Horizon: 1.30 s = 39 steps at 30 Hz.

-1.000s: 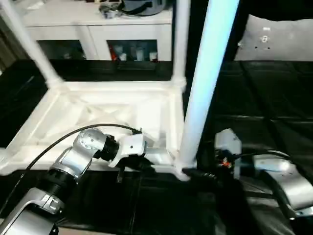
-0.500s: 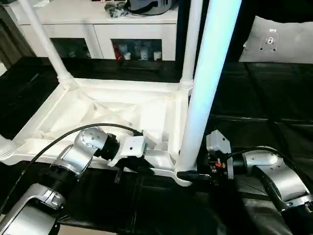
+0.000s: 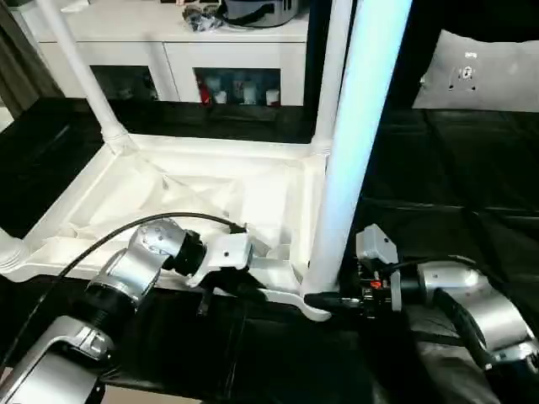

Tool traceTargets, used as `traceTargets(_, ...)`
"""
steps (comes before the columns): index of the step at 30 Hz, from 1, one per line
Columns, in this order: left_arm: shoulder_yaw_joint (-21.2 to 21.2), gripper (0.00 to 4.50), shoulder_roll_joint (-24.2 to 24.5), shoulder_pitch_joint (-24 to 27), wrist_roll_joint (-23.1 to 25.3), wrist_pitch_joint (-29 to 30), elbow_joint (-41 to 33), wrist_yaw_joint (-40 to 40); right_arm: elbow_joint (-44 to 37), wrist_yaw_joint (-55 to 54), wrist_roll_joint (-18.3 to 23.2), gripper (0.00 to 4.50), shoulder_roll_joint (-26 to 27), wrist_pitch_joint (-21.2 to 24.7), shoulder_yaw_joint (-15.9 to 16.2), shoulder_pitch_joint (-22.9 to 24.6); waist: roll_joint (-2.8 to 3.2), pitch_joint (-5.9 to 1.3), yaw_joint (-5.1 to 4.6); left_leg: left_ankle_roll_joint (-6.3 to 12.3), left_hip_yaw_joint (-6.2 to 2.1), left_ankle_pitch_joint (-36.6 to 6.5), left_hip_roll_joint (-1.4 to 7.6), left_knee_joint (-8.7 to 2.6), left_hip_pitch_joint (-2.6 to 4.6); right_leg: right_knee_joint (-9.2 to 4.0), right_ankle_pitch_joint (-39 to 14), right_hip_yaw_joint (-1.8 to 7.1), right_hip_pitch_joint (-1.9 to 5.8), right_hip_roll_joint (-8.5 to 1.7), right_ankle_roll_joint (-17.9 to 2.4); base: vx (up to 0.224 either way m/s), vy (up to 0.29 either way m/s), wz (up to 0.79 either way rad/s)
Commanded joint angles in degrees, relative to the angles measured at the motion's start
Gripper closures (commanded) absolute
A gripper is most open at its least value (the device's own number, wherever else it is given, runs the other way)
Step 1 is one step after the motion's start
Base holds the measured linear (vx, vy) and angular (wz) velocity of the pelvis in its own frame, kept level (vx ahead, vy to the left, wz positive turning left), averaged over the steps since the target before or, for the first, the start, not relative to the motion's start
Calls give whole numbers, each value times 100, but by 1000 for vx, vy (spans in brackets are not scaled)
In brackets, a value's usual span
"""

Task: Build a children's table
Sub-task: Rotate leg to tighten

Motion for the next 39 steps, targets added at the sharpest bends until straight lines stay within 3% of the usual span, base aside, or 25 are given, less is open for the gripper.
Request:
traceTargets(1,146,450,-447,65,-31,639,-387,865,-85,-752,-63,185,476,276,208,109,-98,-276,-66,81,-143,-1234,387,-466,71,-486,-1729,285,197,-533,-1153,0,0,0)
traceTargets(3,247,450,-662,122,-79,989,-603,1203,-47,-1231,-168,185,761,394,159,161,-86,-245,-126,-26,-161,-1478,363,-496,88,-547,-2218,275,169,-524,-1025,0,0,0)
traceTargets(4,314,450,-893,173,-57,1308,-797,1566,10,-1738,-232,185,1101,536,69,192,-118,-249,-176,-78,-177,-1545,356,-514,78,-557,-2332,271,171,-520,-962,0,0,0)
traceTargets(7,356,450,-1156,225,38,1611,-976,1989,100,-2353,-324,185,1504,644,-67,189,-103,-256,-308,-113,-191,-1621,340,-523,71,-574,-2250,277,159,-512,-919,0,0,0)
traceTargets(12,539,450,-1842,225,248,2112,-1134,3150,465,-3523,-526,185,2223,666,-344,0,-112,-247,-402,-50,-181,-1649,312,-501,73,-618,-2318,284,137,-504,-912,0,0,0)
traceTargets(13,589,450,-2063,214,339,2254,-1179,3527,598,-3810,-647,185,2365,620,-366,-92,-65,-252,-399,-47,-193,-1627,310,-503,71,-615,-2310,282,145,-504,-879,0,0,0)
traceTargets(16,618,450,-2213,202,415,2329,-1203,3787,693,-3967,-733,185,2434,584,-364,-161,-93,-267,-425,-5,-188,-1538,308,-506,43,-602,-1925,290,163,-481,-891,0,0,0)
traceTargets(20,428,450,-2449,241,597,2541,-1460,3981,904,-4449,-984,185,2635,517,-493,-310,-83,-303,-421,108,-173,-1200,302,-481,8,-561,-1393,297,198,-484,-989,0,0,0)
traceTargets(21,399,450,-2428,251,605,2545,-1495,3948,909,-4478,-978,115,2648,494,-542,-311,-64,-307,-409,154,-167,-1137,301,-468,11,-564,-1290,296,195,-487,-994,0,0,0)
traceTargets(24,379,450,-2264,284,609,2525,-1554,3792,850,-4453,-911,107,2621,340,-702,-264,-66,-323,-407,250,-162,-949,297,-455,-13,-529,-912,287,220,-477,-1065,0,0,0)
traceTargets(27,405,450,-2043,347,581,2454,-1611,3589,768,-4368,-832,67,2540,201,-804,-222,-31,-314,-411,258,-169,-1020,312,-470,-4,-533,-925,275,222,-473,-1104,0,0,0)
traceTargets(32,416,450,-1501,455,513,2123,-1551,3011,409,-3899,-595,18,2180,-80,-1010,-5,-36,-303,-427,271,-166,-1107,315,-476,-8,-538,-975,280,229,-473,-1106,0,0,0)
traceTargets(39,305,450,-636,428,403,1307,-1197,1922,52,-2461,-496,4,1027,-761,-1018,337,-18,-322,-378,466,-151,-885,332,-436,-17,-481,-488,264,225,-479,-1234,0,0,0)
